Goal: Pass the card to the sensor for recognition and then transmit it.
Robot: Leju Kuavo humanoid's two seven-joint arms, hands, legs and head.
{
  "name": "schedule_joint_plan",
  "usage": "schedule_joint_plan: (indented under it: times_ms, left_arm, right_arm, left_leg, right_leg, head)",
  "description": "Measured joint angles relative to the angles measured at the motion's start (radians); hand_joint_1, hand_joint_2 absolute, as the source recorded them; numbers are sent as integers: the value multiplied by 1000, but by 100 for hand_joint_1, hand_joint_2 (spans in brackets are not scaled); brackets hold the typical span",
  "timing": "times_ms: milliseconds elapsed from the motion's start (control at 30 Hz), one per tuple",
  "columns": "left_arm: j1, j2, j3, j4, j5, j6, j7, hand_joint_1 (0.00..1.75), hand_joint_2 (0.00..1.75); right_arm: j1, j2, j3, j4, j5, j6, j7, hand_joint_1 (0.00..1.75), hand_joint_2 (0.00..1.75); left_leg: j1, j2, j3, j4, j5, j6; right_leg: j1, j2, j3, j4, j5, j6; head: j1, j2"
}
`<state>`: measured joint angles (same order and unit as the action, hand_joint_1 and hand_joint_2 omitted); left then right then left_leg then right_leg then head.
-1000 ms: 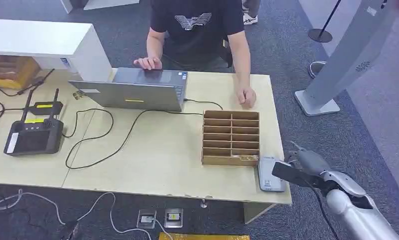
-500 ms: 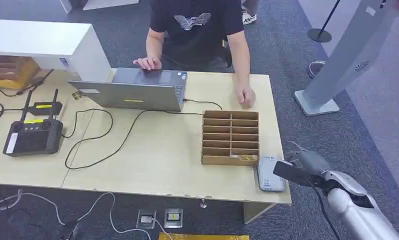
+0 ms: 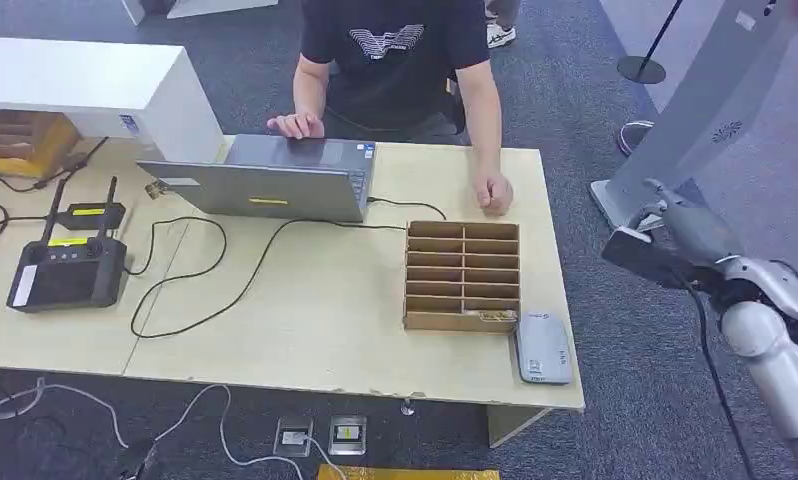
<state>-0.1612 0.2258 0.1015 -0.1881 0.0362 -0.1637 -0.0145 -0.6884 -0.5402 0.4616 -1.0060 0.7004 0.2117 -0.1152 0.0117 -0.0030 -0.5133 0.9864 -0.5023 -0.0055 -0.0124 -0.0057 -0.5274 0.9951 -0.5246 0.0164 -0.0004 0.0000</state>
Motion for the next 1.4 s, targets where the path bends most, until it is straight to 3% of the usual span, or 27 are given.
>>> schedule_joint_plan:
  times_ms: [133,300,533,833,1133,1400]
  left_arm:
    - [-2,0,0,0,0,3,0,0,0]
    - [-18,0,0,0,-1,6,0,0,0]
    - [-31,-9,-4,0,-1,8,2,0,0]
    - [-42,-18,-7,0,4,17,22,0,0]
    - [-43,-18,-8,0,5,19,23,0,0]
    - [-43,-17,-9,0,5,19,24,0,0]
  right_arm:
    - [-12,-2,-29,-33,11,-16,-6,175,175]
    - [-102,26,-32,-32,27,-47,-27,175,175]
    - [-151,131,-14,15,45,-99,-70,175,175]
    - [-150,321,32,114,66,-122,-100,175,175]
    - [-141,414,54,191,62,-126,-113,175,175]
    - [-132,444,64,228,54,-133,-117,175,175]
  left_leg:
    - [0,0,-1,0,0,0]
    - [0,0,-1,0,0,0]
    - [1,0,-1,0,0,0]
    - [1,-2,-2,0,0,-1]
    - [1,-1,-2,0,0,-1]
    - [1,-1,-2,0,0,-1]
  right_leg:
    - [0,0,0,0,0,0]
    - [0,0,-1,1,0,0]
    - [1,0,-1,2,0,0]
    - [1,-2,-2,3,-1,-1]
    - [1,-1,-2,3,-1,-1]
    - [1,0,-2,3,-1,-1]
  head:
    - [0,0]
    - [0,0]
    - [0,0]
    - [0,0]
    - [0,0]
    - [0,0]
